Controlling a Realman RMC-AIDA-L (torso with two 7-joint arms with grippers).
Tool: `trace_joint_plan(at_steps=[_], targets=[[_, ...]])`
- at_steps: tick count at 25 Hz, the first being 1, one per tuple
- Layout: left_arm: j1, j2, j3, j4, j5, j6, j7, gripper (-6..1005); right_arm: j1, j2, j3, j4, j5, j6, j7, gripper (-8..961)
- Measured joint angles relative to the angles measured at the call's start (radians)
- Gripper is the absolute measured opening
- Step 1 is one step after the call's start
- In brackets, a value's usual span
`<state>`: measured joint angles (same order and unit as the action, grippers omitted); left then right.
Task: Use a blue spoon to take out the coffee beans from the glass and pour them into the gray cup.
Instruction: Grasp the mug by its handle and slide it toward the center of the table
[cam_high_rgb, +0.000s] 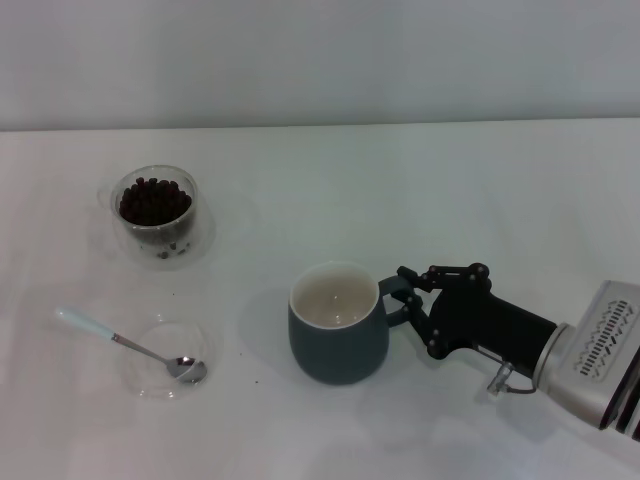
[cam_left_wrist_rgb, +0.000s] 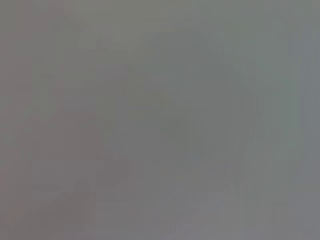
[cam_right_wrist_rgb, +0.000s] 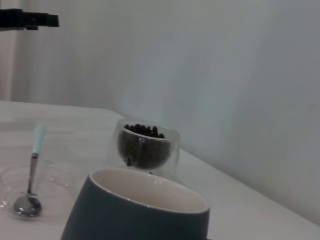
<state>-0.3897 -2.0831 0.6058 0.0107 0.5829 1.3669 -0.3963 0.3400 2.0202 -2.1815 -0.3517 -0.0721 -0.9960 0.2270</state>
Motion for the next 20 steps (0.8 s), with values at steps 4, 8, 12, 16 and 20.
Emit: trace_joint_plan(at_steps=[4,8,12,16,20], targets=[[0.000,0.000,0.000,0.000,0.000,0.000,0.000,862,0.000,0.000,-0.024,-0.009,0.000,0.000,0.000,146],[0.000,0.000,0.000,-0.001,0.000,0.000,-0.001,862,0.001,0.000,-0.027,-0.011,0.000,0.000,-0.004,145],[0.002,0.000,0.000,-0.002,0.000,0.000,-0.001,861,0.001,0.000,-0.027,-0.011,-0.002,-0.005,-0.010,143],[0.002,0.000,0.000,-0.002,0.000,0.000,0.001,861,0.001,0.000,-0.025,-0.006,0.000,-0.019,-0.012,188],[0.001,0.000,0.000,-0.002,0.000,0.000,0.002,861,0.000,0.000,-0.024,-0.004,0.000,-0.020,-0.012,247]])
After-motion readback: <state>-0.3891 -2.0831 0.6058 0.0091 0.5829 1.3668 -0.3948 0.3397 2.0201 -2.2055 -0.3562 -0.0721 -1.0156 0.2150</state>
